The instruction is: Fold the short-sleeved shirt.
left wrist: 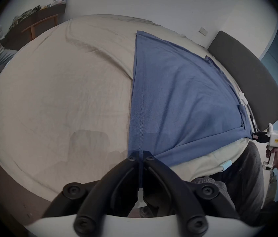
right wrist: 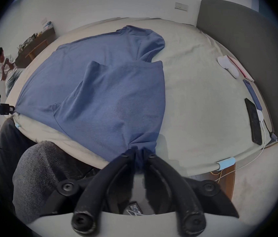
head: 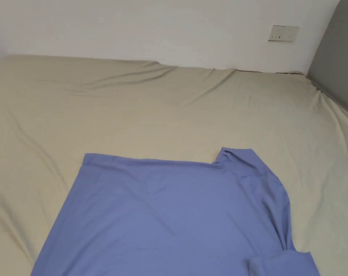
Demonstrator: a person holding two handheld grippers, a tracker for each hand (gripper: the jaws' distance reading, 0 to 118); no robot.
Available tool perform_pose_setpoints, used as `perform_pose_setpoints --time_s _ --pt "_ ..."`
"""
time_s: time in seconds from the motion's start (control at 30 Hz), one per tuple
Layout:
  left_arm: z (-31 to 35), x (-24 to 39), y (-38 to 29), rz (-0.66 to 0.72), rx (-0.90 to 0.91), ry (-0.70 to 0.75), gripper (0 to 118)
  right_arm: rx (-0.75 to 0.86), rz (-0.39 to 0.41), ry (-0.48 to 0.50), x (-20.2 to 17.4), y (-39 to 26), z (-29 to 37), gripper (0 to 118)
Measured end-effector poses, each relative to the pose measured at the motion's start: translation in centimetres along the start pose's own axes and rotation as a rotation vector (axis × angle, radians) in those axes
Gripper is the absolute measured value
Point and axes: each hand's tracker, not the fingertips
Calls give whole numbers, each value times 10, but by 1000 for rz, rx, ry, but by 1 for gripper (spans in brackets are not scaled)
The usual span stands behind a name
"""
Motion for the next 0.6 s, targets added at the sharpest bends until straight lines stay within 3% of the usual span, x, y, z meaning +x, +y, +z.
perform_pose_setpoints --time_s 0.03,0.07,0.1,0.13,0.17,0.23,0.33,0.4,0.43,0.47,0.5,0.53,0.57,0.6 --pt "2 5 4 2 -9 1 2 18 -4 0 0 -1 3 19" --pt "5 8 6 -3 -10 -4 2 22 -11 3 0 -1 8 39" --pt "8 0 10 -20 -8 -10 6 17 -25 34 1 0 13 66" --pt "11 1 13 -37 -3 2 24 35 -27 58 1 -1 19 97" --pt "14 3 14 -59 -1 15 49 79 -33 69 -1 -3 25 105" --pt "12 4 17 -105 -12 48 101 142 -27 20 -3 -2 32 105" --pt "3 5 17 -127 -5 67 104 131 -48 -9 -8 4 16 105" --pt "-9 6 16 -118 -35 85 104 33 -73 37 -5 4 -11 104" --pt "-13 6 14 -114 -55 77 100 -28 -87 59 -6 4 -23 92" --pt "-12 9 12 -128 -40 112 91 -47 -110 101 -8 3 -29 72" --pt "-11 9 9 -168 3 175 75 7 -112 53 -15 2 -29 58" --pt "-7 9 7 -196 37 210 47 75 -72 -24 -22 6 -20 8" --pt "-2 8 7 -185 46 172 21 51 -92 111 -20 12 -17 8" --pt "0 8 8 -165 46 144 18 44 -185 204 -21 14 -15 8"
